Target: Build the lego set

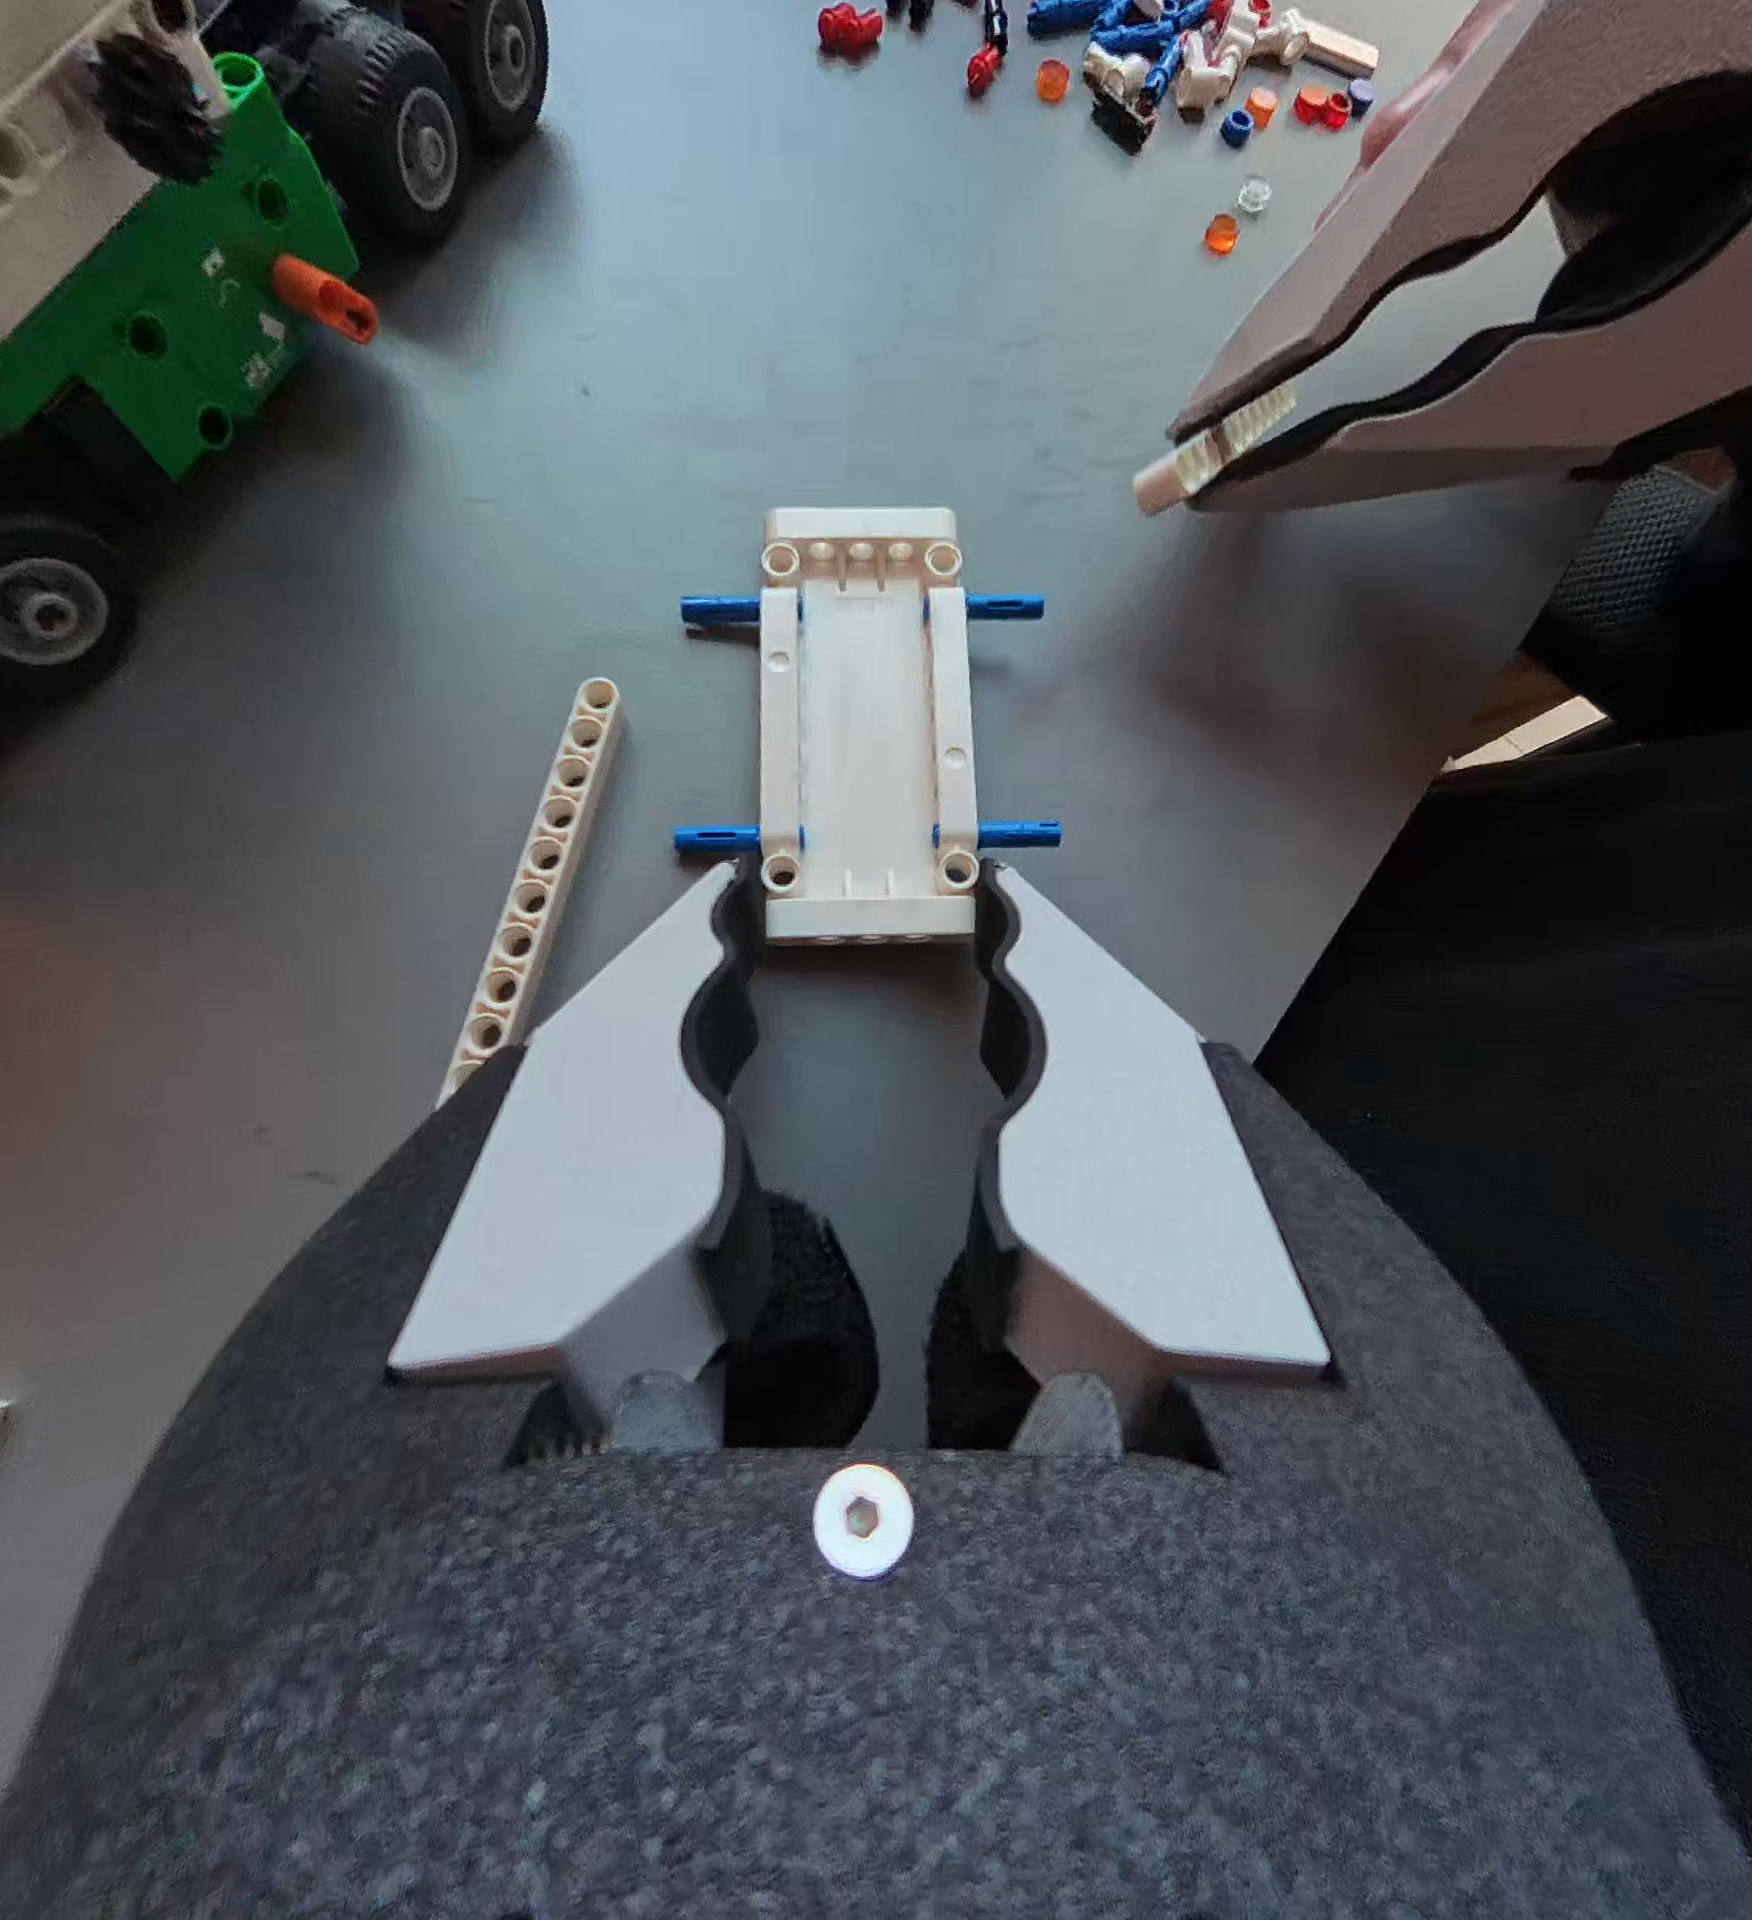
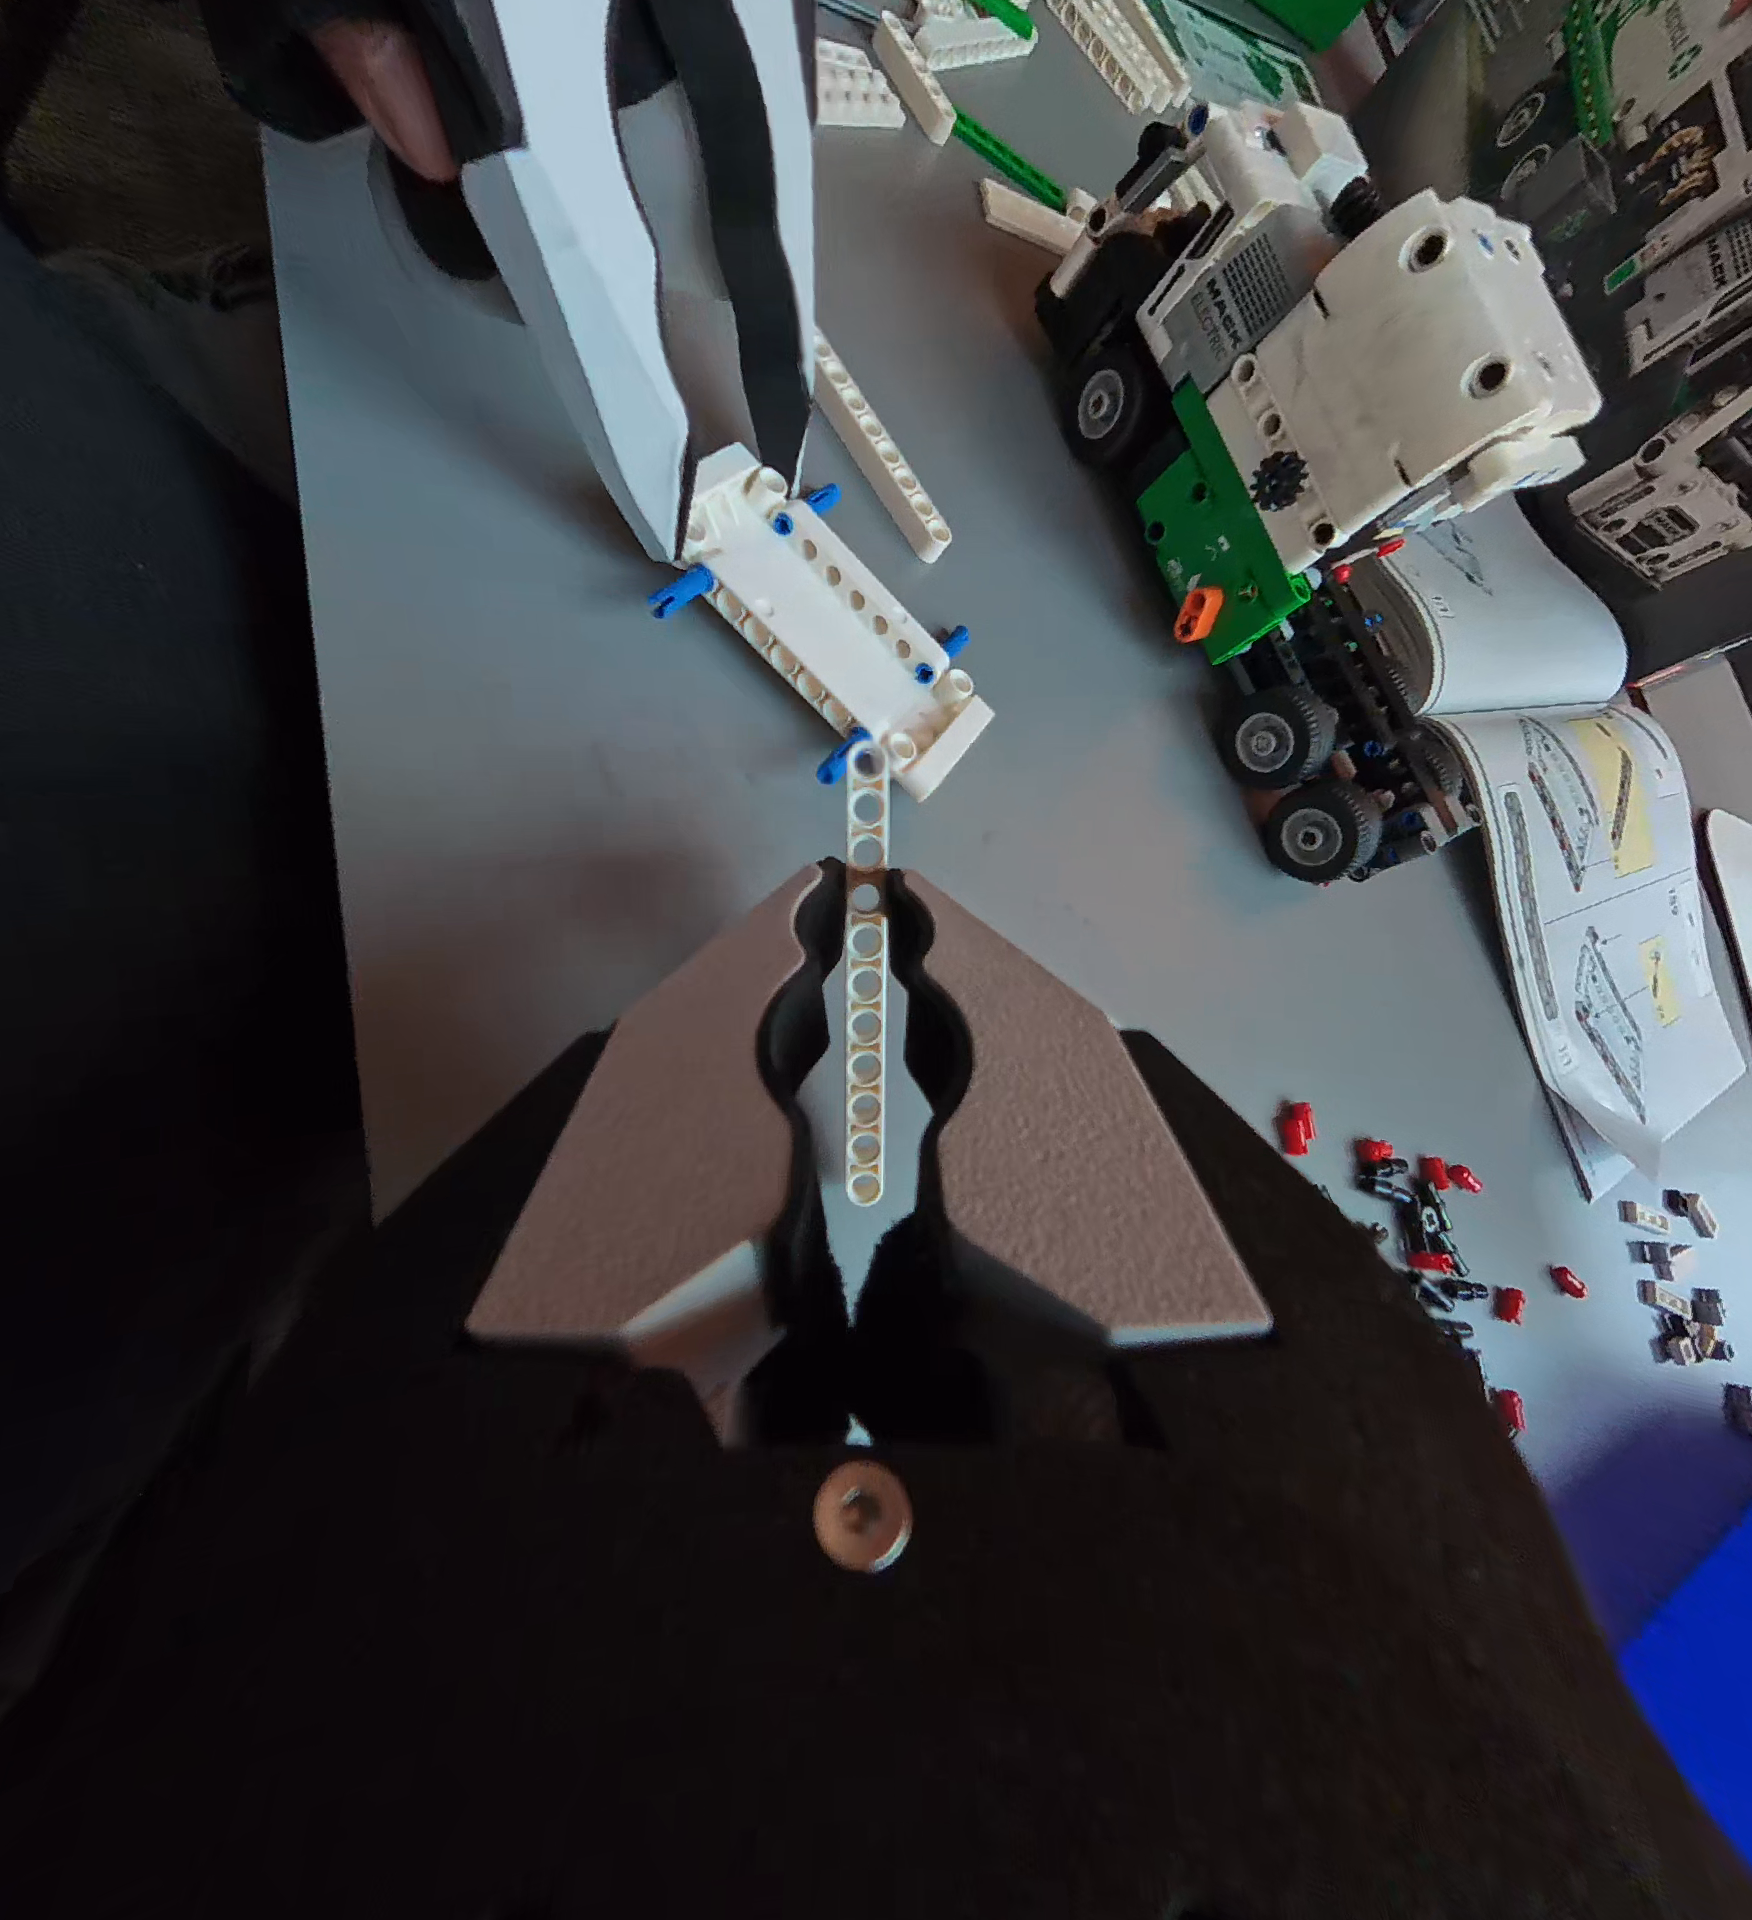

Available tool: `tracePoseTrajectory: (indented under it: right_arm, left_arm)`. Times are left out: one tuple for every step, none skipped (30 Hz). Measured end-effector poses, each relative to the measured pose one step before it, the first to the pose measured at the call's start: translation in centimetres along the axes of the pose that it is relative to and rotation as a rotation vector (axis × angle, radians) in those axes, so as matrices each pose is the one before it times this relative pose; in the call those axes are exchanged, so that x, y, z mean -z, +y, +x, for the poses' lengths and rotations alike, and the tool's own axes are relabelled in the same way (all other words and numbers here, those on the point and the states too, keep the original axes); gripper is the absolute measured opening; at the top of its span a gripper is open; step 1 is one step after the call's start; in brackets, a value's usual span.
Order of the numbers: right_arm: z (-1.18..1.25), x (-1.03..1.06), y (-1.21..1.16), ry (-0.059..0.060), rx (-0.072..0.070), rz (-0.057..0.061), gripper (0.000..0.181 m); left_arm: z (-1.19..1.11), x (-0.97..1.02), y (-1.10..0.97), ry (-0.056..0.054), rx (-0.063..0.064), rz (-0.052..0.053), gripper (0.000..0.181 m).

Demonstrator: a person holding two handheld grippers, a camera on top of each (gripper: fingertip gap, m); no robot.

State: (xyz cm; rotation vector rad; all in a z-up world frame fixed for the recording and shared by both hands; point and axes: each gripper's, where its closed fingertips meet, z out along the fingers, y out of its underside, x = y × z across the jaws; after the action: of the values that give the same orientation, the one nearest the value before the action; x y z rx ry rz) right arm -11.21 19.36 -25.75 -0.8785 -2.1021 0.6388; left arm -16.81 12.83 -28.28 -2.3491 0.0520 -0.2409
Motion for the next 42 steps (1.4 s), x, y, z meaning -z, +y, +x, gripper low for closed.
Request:
tracePoseTrajectory:
  right_arm:
    - [0.128, 0.087, 0.078, 0.0031, -0.0025, 0.001, 0.006]
    - [0.101, 0.063, 0.09, 0.0025, -0.0018, 0.0003, 0.006]
    - [0.068, 0.029, 0.098, -0.0002, -0.0029, -0.0015, 0.006]
    - [0.037, 0.005, 0.108, -0.0005, -0.0022, -0.0025, 0.006]
    - [0.028, 0.004, 0.113, 0.0003, -0.0004, -0.0022, 0.006]
    - [0.02, 0.01, 0.106, -0.0005, -0.0005, -0.0022, 0.006]
    - [0.044, 0.019, 0.095, 0.0007, -0.0005, -0.0031, 0.006]
    - [0.083, 0.038, 0.081, 0.0031, 0.0008, -0.0033, 0.006]
    - [0.074, 0.057, 0.037, 0.003, 0.0004, -0.0014, 0.006]
    - [0.037, 0.062, -0.012, 0.0007, -0.0012, 0.0002, 0.006]
    - [0.021, 0.062, -0.025, 0.0006, 0.0009, 0.0013, 0.006]
    - [0.02, 0.055, -0.051, 0.0023, 0.0041, 0.0016, 0.006]
    - [0.001, 0.043, -0.014, 0.0012, 0.0034, -0.0007, 0.006]
    - [0.015, 0.04, 0.021, 0.0024, 0.0024, -0.0033, 0.006]
    - [0.032, 0.074, 0.045, 0.004, 0.0031, -0.0034, 0.006]
    - [0.046, 0.083, 0.051, 0.0046, 0.0019, -0.0019, 0.006]
    - [0.07, 0.112, 0.049, 0.0039, -0.0017, -0.0005, 0.006]
    - [0.072, 0.118, 0.024, 0.0028, -0.0032, 0.0019, 0.006]
    - [0.056, 0.103, 0.002, 0.0008, -0.0039, 0.0044, 0.006]
    - [0.051, 0.097, -0.007, -0.0001, -0.0038, 0.0054, 0.006]
    - [0.019, 0.057, 0.009, -0.0012, -0.0023, 0.004, 0.006]
    - [0.024, 0.022, 0.035, -0.0005, -0.0013, 0.0015, 0.006]
    - [0.001, -0.008, 0.036, -0.0007, -0.0015, 0.0002, 0.006]
    - [0.043, -0.038, 0.07, 0.0021, -0.0018, -0.0031, 0.006]
    - [0.045, -0.049, 0.085, 0.0033, 0.0, -0.0048, 0.006]
    - [0.038, -0.024, 0.046, 0.0031, 0.0016, -0.0024, 0.006]
    - [0.073, -0.015, 0.014, 0.0035, -0.0007, -0.001, 0.006]
    - [0.11, -0.008, 0.021, 0.0045, -0.0037, -0.0009, 0.006]
    - [0.203, 0.018, 0.021, 0.0086, -0.0067, -0.0006, 0.006]
    - [0.264, 0.041, -0.014, 0.01, -0.0092, 0.002, 0.006]
    - [0.32, 0.084, -0.139, 0.0128, -0.0104, 0.011, 0.006]
    - [0.344, 0.096, -0.238, 0.0111, -0.0179, 0.0176, 0.006]
    - [0.413, 0.109, -0.374, 0.0116, -0.0261, 0.0255, 0.006]
    - [0.519, 0.089, -0.506, 0.0169, -0.0358, 0.0336, 0.006]
    - [0.473, 0.034, -0.694, 0.0116, -0.0505, 0.0414, 0.006]
    - [0.283, 0.032, -1.088, -0.001, -0.0664, 0.0675, 0.006]
    - [0.099, -0.002, -1.267, -0.014, -0.0839, 0.0794, 0.006]
    - [-0.08, -0.127, -1.033, -0.0216, -0.0885, 0.0638, 0.006]
    - [-0.062, -0.255, -0.718, -0.0112, -0.0769, 0.0416, 0.006]
    - [-0.114, -0.327, -0.511, -0.0027, -0.0533, 0.0288, 0.006]
    - [-0.102, -0.34, -0.436, 0.0081, -0.0331, 0.0248, 0.006]
    - [-0.103, -0.344, -0.283, 0.0128, -0.026, 0.0156, 0.006]
  left_arm:
    - [0.133, -0.063, 0.055, -0.01, -0.0088, 0.0019, 0.039]
    - [0.153, -0.068, 0.038, -0.0074, -0.0069, 0.0039, 0.039]
    - [0.174, -0.055, 0.025, -0.0042, -0.0065, 0.0041, 0.039]
    - [0.235, -0.023, 0.036, 0.0017, -0.0099, 0.0007, 0.039]
    - [0.222, 0.034, 0.058, 0.0042, -0.0112, -0.0056, 0.039]
    - [0.121, 0.123, -0.002, 0.0026, -0.0124, -0.0086, 0.044]
    - [-0.117, 0.276, -0.175, -0.0061, -0.0151, -0.0074, 0.048]
    - [-0.359, 0.424, -0.444, -0.0143, -0.012, 0.0002, 0.052]
    - [-0.347, 0.419, -0.678, -0.008, -0.0033, 0.0054, 0.058]
    - [-0.013, 0.191, -0.665, 0.0134, 0.0037, -0.0043, 0.07]
    - [0.253, -0.166, -0.45, 0.0256, 0.0036, -0.026, 0.079]
    - [0.024, -0.432, -0.531, 0.0049, 0.0015, -0.0233, 0.078]
    - [-0.156, -0.508, -0.607, -0.0124, 0.0018, -0.004, 0.069]
    - [0.218, -0.61, -0.263, 0.0068, -0.0026, -0.0153, 0.066]
    - [0.407, -0.695, 0.199, 0.0198, -0.0029, -0.0437, 0.068]
    - [0.205, -0.631, 0.302, 0.0078, -0.0029, -0.0453, 0.071]
    - [0.074, -0.47, 0.204, 0.0006, -0.005, -0.0314, 0.071]
    - [0.026, -0.334, 0.157, -0.0015, -0.0012, -0.0235, 0.07]
    - [-0.109, -0.216, 0.063, -0.0084, 0.0006, -0.0144, 0.07]
    - [-0.114, -0.161, 0.083, -0.0095, -0.003, -0.0108, 0.065]
    - [-0.138, -0.093, 0.003, -0.0114, -0.006, -0.0044, 0.06]
    - [-0.223, -0.045, -0.051, -0.0153, -0.0047, -0.0012, 0.056]
    - [-0.279, -0.075, -0.067, -0.0186, -0.0058, 0.0001, 0.051]
    - [-0.196, -0.082, -0.085, -0.015, -0.0158, 0.0053, 0.046]
    - [0.018, -0.069, -0.084, -0.0021, -0.0192, 0.0067, 0.041]
    - [0.056, -0.027, -0.047, 0.0045, -0.0075, -0.005, 0.041]
    - [0.002, 0.001, -0.03, 0.0013, -0.0071, -0.01, 0.04]
    - [-0.02, -0.004, -0.084, -0.0069, -0.0196, 0.0011, 0.04]
    - [-0.102, 0.029, -0.163, -0.0207, -0.0366, 0.0137, 0.04]
    - [-0.35, 0.125, -0.285, -0.0421, -0.0398, 0.0258, 0.04]
    - [-0.578, 0.316, -0.486, -0.0499, -0.0208, 0.0421, 0.04]
    - [-0.425, 0.426, -0.652, -0.0232, 0.0082, 0.0549, 0.04]
    - [-0.221, 0.441, -0.71, 0.0076, 0.0405, 0.0601, 0.04]
    - [-0.142, 0.434, -0.794, 0.0264, 0.0621, 0.069, 0.04]
    - [0.158, 0.491, -0.997, 0.0523, 0.0651, 0.0857, 0.041]
    - [0.263, 0.499, -1.077, 0.0617, 0.0691, 0.0947, 0.04]
    - [-0.071, 0.43, -0.923, 0.042, 0.0791, 0.0863, 0.04]
    - [-0.045, 0.375, -0.89, 0.0462, 0.072, 0.0831, 0.04]
    - [0.116, 0.377, -0.976, 0.0547, 0.0562, 0.0875, 0.04]
    - [-0.017, 0.304, -0.74, 0.0412, 0.042, 0.0696, 0.04]
    - [-0.194, 0.19, -0.291, 0.0235, 0.0305, 0.0354, 0.04]
    - [-0.222, 0.115, -0.029, 0.0151, 0.0176, 0.0152, 0.04]
